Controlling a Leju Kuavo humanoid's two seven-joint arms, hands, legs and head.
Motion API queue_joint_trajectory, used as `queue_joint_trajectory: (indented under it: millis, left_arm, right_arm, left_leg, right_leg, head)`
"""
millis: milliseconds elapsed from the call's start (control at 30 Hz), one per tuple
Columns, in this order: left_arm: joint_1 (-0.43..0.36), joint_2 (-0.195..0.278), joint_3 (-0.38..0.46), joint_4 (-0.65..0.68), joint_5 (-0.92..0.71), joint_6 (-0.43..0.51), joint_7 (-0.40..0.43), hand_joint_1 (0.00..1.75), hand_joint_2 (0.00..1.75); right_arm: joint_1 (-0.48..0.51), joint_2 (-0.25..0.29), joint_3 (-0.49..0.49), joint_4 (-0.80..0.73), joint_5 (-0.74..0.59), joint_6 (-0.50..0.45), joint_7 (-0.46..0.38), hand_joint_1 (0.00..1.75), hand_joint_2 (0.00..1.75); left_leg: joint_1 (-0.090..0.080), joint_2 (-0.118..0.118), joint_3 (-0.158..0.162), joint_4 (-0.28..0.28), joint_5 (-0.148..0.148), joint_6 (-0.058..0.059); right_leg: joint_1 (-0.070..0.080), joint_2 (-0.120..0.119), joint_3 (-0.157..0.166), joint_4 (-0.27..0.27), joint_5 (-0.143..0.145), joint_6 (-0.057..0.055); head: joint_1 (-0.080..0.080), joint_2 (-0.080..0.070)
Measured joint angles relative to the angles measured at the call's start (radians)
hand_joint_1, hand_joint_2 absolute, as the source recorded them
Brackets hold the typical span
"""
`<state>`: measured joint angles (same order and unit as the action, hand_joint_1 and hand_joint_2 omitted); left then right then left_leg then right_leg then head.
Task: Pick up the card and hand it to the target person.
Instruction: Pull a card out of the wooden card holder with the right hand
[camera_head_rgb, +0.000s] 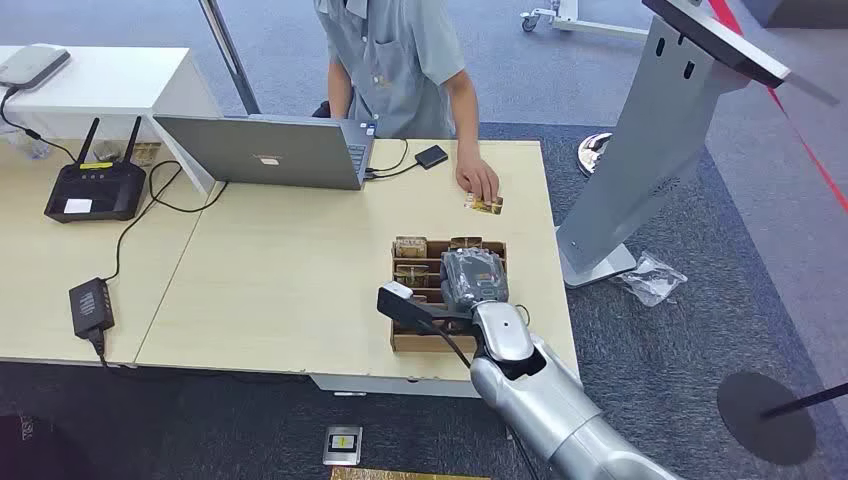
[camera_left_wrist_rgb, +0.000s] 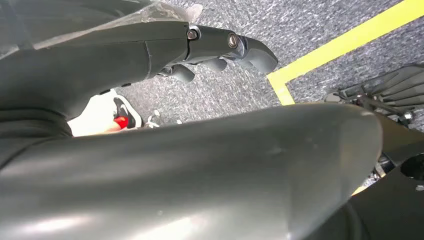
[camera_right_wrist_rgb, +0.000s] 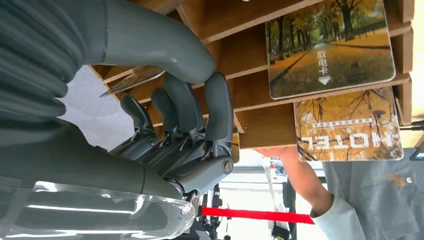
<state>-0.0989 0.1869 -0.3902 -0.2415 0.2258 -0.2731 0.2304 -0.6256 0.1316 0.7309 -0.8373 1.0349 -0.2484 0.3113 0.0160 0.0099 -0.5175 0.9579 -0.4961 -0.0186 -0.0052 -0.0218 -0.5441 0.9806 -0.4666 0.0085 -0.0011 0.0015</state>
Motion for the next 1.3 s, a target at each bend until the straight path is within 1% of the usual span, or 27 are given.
queue_joint_trajectory:
  millis: [467,733,1033,1100,1233,1300]
  left_arm:
    - [0.003,0.000,0.016,0.000,-0.002,0.001,0.000,0.00,0.00]
    - [0.008,0.000,0.021,0.000,-0.016,0.005,-0.005,0.00,0.00]
    - [0.007,0.000,0.021,0.000,-0.024,0.008,-0.008,0.00,0.00]
    - [0.007,0.000,0.021,0.000,-0.025,0.008,-0.008,0.00,0.00]
    - [0.005,0.000,0.021,0.000,-0.028,0.008,-0.009,0.00,0.00]
    - [0.003,0.000,0.021,0.000,-0.029,0.008,-0.010,0.00,0.00]
  right_arm:
    - [0.000,-0.006,0.000,-0.009,0.000,-0.008,0.012,1.30,1.75]
    - [0.032,-0.053,-0.018,-0.121,0.032,0.003,0.059,1.30,1.75]
    - [0.102,-0.106,-0.047,-0.268,0.059,0.030,0.071,1.29,1.75]
    - [0.116,-0.113,-0.050,-0.295,0.062,0.035,0.071,1.26,1.75]
    - [0.142,-0.124,-0.051,-0.347,0.065,0.045,0.069,1.12,1.75]
    - [0.149,-0.128,-0.051,-0.365,0.066,0.050,0.066,1.08,1.75]
  left_leg:
    - [0.000,0.000,0.000,0.000,0.000,0.000]
    - [0.000,0.000,0.000,0.000,0.000,0.000]
    - [0.000,0.000,0.001,0.000,0.000,0.000]
    - [0.000,0.000,0.001,0.000,0.000,0.000]
    - [0.000,0.000,0.001,0.000,0.000,0.000]
    - [0.000,0.000,0.001,0.000,0.000,0.000]
  right_leg:
    - [0.000,0.000,0.000,0.000,0.000,0.000]
    - [0.000,0.000,0.000,0.000,0.000,0.000]
    - [0.000,0.000,0.000,0.000,0.000,0.000]
    - [0.000,0.000,0.000,0.000,0.000,0.000]
    - [0.000,0.000,0.000,0.000,0.000,0.000]
    - [0.000,0.000,0.000,0.000,0.000,0.000]
  head:
    - [0.000,0.000]
    - [0.000,0.000]
    - [0.000,0.000]
    - [0.000,0.000]
    - [0.000,0.000]
    - [0.000,0.000]
